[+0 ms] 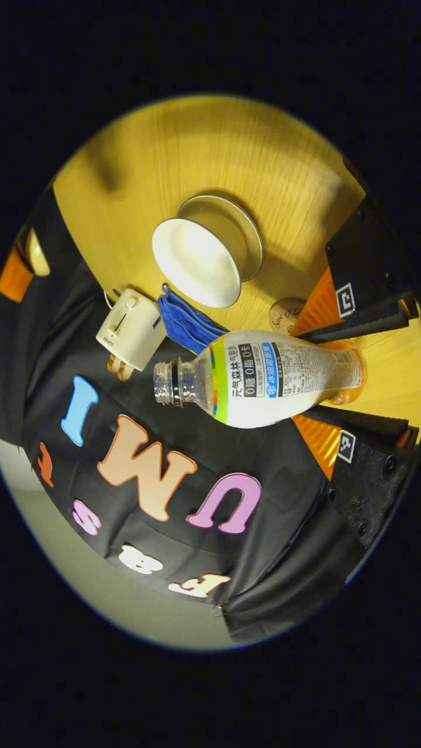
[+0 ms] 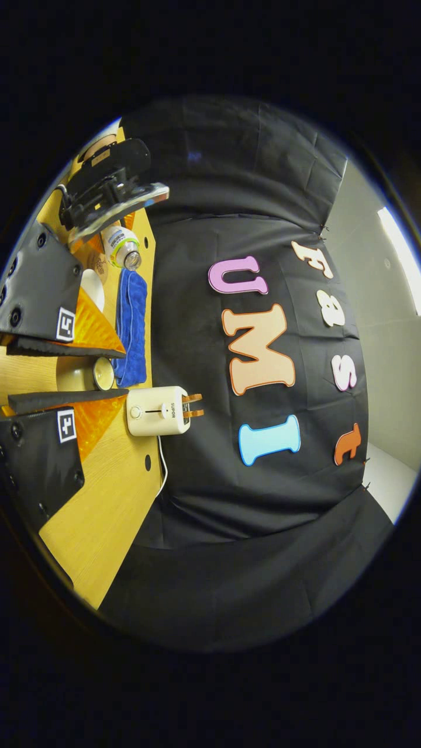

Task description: Open the teacup lid with one hand, grasp the water bottle and pour water into the teacup with the other hand; after pouring, place the water bottle on the coaster and then close the teacup lid.

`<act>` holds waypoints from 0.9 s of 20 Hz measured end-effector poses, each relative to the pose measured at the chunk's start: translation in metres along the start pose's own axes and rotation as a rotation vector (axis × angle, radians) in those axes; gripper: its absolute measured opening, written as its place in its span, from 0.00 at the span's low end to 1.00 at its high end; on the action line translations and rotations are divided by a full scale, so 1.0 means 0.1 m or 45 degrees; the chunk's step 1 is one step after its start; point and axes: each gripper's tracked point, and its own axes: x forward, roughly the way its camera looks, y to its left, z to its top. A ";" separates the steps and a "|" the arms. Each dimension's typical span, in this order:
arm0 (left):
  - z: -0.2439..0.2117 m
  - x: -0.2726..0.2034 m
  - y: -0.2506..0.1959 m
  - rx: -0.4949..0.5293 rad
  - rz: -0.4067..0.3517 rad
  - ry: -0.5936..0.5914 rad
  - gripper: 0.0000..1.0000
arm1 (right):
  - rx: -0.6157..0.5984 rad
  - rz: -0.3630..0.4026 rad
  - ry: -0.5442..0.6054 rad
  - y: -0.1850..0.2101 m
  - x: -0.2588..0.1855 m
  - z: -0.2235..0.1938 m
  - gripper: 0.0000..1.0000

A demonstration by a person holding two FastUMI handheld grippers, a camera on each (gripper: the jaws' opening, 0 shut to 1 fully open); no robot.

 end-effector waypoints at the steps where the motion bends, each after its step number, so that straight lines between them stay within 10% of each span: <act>1: 0.00 0.01 -0.01 0.045 0.001 0.002 0.55 | 0.002 -0.004 0.004 -0.02 0.01 -0.01 0.28; 18: -0.05 0.10 0.12 0.776 -0.005 0.063 0.55 | 0.016 -0.015 0.014 -0.09 0.02 -0.02 0.28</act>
